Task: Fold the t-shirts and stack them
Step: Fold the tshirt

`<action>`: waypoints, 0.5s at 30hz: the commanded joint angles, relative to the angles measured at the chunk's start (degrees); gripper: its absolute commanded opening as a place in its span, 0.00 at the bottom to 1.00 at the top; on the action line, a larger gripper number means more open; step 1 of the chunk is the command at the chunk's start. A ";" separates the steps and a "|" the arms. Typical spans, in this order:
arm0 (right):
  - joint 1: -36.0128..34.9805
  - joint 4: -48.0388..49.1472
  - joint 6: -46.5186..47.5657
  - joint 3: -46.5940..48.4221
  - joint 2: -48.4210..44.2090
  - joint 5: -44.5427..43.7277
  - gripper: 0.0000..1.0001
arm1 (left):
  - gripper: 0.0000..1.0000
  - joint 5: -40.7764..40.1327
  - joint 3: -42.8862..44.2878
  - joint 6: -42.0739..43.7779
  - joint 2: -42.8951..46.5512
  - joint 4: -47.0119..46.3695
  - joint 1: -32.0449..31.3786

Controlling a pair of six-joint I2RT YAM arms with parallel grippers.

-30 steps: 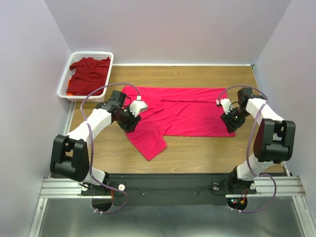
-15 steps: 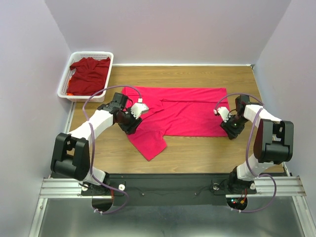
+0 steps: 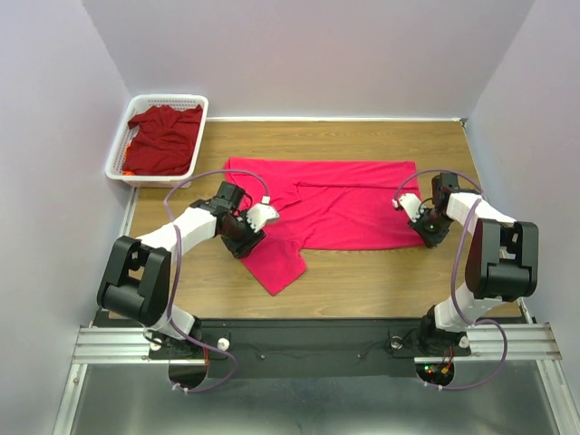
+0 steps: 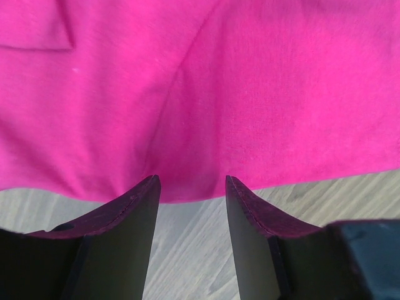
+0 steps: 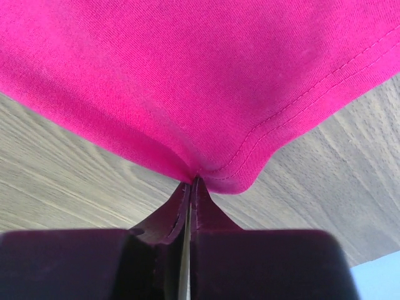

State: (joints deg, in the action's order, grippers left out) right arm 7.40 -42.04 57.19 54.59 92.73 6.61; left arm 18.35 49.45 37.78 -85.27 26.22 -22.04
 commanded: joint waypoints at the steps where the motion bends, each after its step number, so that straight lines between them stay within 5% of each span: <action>1: -0.37 1.61 -0.15 -0.10 0.35 -0.63 0.01 | 0.57 -2.52 -2.78 1.77 -1.03 -2.30 -0.63; 6: -0.28 1.52 -0.06 -0.53 -0.09 -0.99 0.01 | 0.49 -5.78 -4.98 1.42 -3.05 -5.12 -0.90; 10: -0.37 1.17 -0.32 -0.01 -0.88 -1.34 0.01 | 0.13 -3.85 -4.72 2.91 -2.18 -1.54 -0.98; 13: -0.37 -0.05 -0.32 0.61 -1.67 -1.60 0.01 | 0.00 -1.92 -3.49 3.44 0.45 1.63 -0.98; 15: -0.37 -1.63 0.03 0.78 -3.16 -2.30 0.01 | 0.00 -0.86 -2.52 3.53 3.08 4.97 -0.98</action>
State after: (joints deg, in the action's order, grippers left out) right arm 7.40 -42.02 56.99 54.59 92.60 6.07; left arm 15.09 46.50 40.12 -86.26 23.22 -22.79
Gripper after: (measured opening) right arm 0.018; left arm 0.021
